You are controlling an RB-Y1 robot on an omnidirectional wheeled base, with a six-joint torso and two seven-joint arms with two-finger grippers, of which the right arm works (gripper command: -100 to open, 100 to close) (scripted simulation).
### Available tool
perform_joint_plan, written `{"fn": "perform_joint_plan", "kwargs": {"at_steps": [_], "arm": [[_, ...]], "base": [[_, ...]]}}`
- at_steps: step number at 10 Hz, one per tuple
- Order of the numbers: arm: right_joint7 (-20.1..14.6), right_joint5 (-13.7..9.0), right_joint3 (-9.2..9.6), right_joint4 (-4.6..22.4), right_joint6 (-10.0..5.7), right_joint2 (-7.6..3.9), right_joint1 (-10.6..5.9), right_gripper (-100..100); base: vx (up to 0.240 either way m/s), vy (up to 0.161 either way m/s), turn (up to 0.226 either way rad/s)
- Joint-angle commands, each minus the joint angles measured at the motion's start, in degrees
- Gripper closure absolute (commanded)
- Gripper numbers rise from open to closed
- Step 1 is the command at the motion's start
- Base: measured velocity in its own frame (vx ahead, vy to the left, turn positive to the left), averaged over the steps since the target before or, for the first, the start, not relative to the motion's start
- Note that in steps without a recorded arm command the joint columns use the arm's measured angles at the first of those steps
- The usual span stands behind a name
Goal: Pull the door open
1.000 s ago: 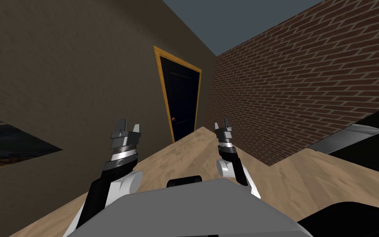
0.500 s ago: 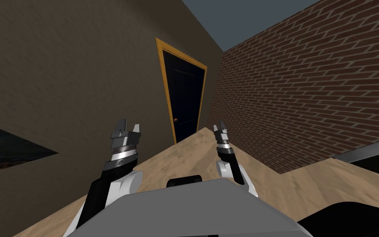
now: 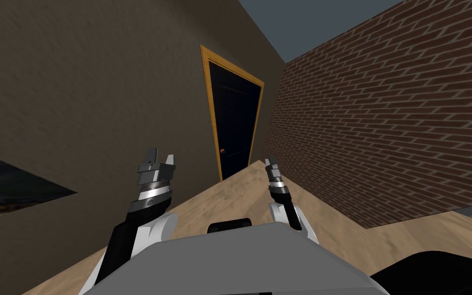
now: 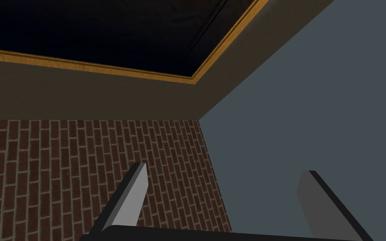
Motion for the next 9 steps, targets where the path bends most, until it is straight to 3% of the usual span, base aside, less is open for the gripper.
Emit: {"fn": "perform_joint_plan", "kwargs": {"at_steps": [1, 9], "arm": [[1.7, 0.8, -0.15, 1.5, -0.68, -0.30, -0.01, -100], [10.7, 5.2, -0.74, 9.7, -4.72, -1.25, 0.10, -100]], "base": [[0.112, 0.066, 0.054], [0.102, 0.063, 0.060]]}}
